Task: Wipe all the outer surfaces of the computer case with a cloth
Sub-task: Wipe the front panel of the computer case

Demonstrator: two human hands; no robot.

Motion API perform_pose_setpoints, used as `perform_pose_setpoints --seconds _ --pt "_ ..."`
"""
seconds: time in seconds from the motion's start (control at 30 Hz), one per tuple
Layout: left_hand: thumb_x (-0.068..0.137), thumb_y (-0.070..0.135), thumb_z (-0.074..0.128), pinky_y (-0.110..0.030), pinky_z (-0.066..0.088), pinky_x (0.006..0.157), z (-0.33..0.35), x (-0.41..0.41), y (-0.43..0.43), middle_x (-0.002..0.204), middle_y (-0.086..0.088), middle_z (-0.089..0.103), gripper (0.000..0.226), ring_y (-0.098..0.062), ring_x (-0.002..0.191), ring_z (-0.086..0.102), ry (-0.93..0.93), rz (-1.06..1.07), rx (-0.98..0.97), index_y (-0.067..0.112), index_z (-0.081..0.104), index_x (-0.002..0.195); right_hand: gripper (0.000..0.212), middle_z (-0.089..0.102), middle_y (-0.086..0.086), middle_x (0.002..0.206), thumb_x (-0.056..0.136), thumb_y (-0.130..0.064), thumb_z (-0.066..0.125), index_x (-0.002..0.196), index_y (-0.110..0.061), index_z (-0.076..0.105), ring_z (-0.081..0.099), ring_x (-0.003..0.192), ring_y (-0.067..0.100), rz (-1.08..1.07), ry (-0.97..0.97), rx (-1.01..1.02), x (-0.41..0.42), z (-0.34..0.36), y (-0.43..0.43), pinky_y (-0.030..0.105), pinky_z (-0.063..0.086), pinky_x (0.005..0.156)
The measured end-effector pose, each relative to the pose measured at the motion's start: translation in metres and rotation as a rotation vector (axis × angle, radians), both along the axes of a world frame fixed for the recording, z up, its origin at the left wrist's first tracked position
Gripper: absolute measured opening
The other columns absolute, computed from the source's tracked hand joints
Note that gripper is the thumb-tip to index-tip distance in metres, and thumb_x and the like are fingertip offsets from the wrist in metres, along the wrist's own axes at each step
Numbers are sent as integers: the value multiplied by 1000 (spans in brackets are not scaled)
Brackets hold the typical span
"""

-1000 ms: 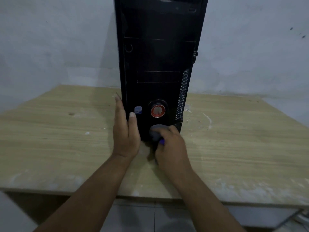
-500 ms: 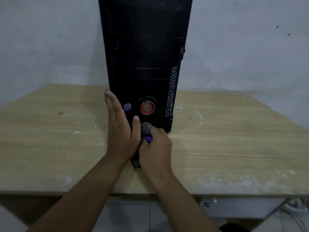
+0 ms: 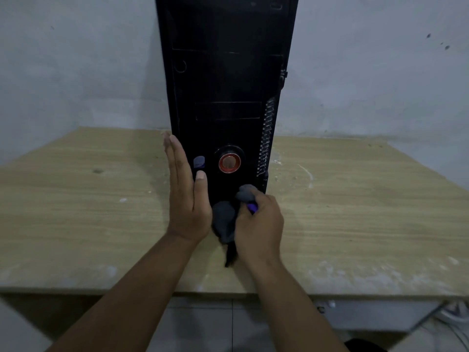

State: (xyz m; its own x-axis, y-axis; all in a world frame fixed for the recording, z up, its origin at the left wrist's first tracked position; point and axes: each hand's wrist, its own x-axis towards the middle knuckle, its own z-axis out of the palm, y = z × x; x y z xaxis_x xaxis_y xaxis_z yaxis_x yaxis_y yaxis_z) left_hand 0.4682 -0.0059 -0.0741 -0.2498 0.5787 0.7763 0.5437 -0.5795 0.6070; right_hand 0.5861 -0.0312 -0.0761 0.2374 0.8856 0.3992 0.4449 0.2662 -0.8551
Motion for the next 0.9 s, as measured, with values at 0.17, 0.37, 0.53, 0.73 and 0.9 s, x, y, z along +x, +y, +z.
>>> perform_pose_setpoints --seconds 0.17,0.37,0.53,0.73,0.9 --pt "103 14 28 -31 0 126 -1 -2 -3 168 -12 -9 63 -18 156 -8 -30 -37 13 0 0 158 32 55 4 117 95 -2 52 125 -10 63 50 102 7 -103 57 -31 12 3 8 -12 22 77" --pt "103 21 25 -38 2 127 1 -2 0 168 -15 -5 63 -21 156 -5 -78 -82 34 -3 4 157 38 57 3 122 92 -3 57 127 -15 62 54 107 11 142 -268 1 -10 1 -8 5 33 89" --pt "103 22 24 -31 4 126 0 -3 -1 168 -15 -1 62 -20 156 -2 -93 -75 40 -2 7 157 46 48 6 128 84 -9 64 130 -12 60 49 110 23 402 -696 92 -11 3 -7 30 47 88" --pt "105 10 24 -37 5 127 -2 -7 -2 168 -13 2 55 -18 156 1 -103 -109 37 1 10 157 27 55 4 116 89 -21 63 116 -14 66 49 104 22 337 -746 114 8 7 5 34 47 86" --pt "104 7 23 -38 9 127 0 -7 -2 168 -12 8 54 -18 156 6 -170 -163 51 2 12 157 8 46 -2 85 81 -10 66 77 -15 61 49 84 19 140 -558 -6 37 4 23 25 34 66"
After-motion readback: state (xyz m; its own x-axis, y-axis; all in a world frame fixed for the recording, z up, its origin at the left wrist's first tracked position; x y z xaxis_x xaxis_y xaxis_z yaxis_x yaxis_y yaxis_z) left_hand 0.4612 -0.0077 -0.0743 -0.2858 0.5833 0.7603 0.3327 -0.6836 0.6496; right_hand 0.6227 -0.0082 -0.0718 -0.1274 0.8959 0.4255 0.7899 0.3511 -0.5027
